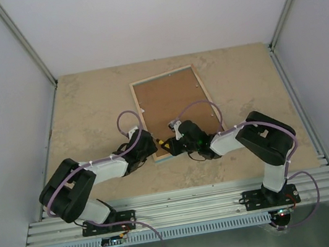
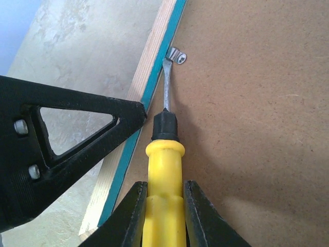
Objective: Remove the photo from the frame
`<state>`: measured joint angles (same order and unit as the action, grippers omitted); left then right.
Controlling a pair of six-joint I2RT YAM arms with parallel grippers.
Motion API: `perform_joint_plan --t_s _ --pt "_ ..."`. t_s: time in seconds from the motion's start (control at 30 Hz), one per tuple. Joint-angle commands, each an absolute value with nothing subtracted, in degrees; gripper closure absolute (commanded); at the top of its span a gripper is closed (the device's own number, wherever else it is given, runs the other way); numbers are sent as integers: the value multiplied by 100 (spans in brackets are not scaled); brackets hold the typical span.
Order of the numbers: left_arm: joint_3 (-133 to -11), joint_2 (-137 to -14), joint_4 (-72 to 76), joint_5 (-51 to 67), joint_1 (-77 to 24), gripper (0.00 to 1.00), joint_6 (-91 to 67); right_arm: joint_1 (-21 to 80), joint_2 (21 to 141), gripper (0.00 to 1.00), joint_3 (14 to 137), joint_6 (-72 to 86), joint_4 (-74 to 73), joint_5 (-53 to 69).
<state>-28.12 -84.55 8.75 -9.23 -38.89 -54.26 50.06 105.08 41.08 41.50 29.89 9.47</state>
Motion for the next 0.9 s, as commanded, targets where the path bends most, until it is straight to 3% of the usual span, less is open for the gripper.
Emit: perform_joint_plan --t_s 0.0,0.13,0.37,0.87 --pt "-2659 -8338 295 522 -4377 100 -5612 4655 10583 99 4747 4168 3212 610" --pt "-2614 -8279 347 371 -4377 100 -5626 4737 10643 100 5276 3368 2054 190" --pt "-2646 -8426 582 628 -4377 100 -5647 4611 10464 99 4721 3655 3276 1186" --pt "-3163 -8179 -1011 -524 -4131 100 -5162 4698 9191 100 4105 2981 1611 371"
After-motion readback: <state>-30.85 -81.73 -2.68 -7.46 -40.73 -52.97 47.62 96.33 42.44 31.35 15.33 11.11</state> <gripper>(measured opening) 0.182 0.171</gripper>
